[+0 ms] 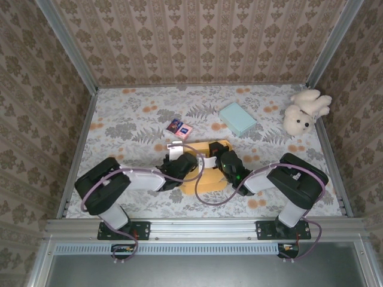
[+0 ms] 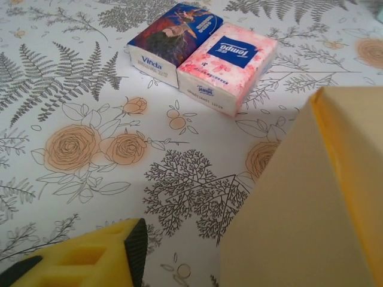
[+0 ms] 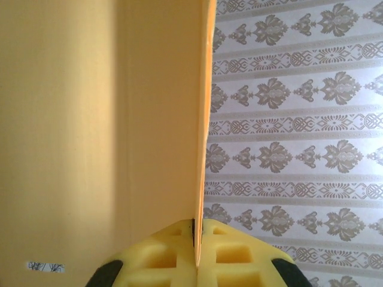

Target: Fold the paper box

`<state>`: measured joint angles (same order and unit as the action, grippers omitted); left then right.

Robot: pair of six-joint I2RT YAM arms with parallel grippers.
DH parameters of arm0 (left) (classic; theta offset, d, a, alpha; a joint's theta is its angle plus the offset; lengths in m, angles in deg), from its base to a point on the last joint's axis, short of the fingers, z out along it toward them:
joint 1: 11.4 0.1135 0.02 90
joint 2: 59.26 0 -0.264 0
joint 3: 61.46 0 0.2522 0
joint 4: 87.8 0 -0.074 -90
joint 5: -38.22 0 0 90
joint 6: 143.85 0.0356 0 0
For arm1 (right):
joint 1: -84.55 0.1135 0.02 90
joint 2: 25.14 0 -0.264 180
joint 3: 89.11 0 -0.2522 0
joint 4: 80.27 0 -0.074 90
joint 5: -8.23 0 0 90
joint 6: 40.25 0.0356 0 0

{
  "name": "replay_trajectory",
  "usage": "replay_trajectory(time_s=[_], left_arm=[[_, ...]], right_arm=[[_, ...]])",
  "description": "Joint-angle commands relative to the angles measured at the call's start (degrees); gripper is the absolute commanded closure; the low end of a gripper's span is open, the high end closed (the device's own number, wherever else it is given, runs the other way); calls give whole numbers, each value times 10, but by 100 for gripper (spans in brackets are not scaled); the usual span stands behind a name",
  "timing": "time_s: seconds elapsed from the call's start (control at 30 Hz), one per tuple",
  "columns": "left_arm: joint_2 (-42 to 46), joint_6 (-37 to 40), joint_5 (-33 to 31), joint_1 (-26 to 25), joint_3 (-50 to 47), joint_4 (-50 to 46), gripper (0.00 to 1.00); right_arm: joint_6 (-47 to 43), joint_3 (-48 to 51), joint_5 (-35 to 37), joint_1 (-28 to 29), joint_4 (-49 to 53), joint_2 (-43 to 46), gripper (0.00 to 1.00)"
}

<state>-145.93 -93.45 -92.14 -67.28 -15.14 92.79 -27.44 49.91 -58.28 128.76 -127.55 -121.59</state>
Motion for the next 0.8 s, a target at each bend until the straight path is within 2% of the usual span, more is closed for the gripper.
replay_trajectory(time_s=[0.0, 0.13, 0.37, 0.47, 0.7, 0.77], left_arm=[[57, 16, 13, 2, -29, -27, 44], [89, 28, 29, 1, -39, -31, 43], [42, 52, 13, 2, -24, -9, 53], [17, 59, -1, 2, -6, -3, 63], [-25, 75, -30, 0, 25, 13, 99], [-39, 80, -33, 1, 28, 24, 100]], right_arm=[[24, 5, 51, -9, 78, -14, 100], [30, 5, 55, -9, 78, -17, 100], [41, 5, 63, -6, 84, -15, 100], [44, 4, 64, -3, 86, -13, 100], [84, -2, 70, 6, 94, -8, 98], [104, -5, 63, 11, 118, 2, 95]])
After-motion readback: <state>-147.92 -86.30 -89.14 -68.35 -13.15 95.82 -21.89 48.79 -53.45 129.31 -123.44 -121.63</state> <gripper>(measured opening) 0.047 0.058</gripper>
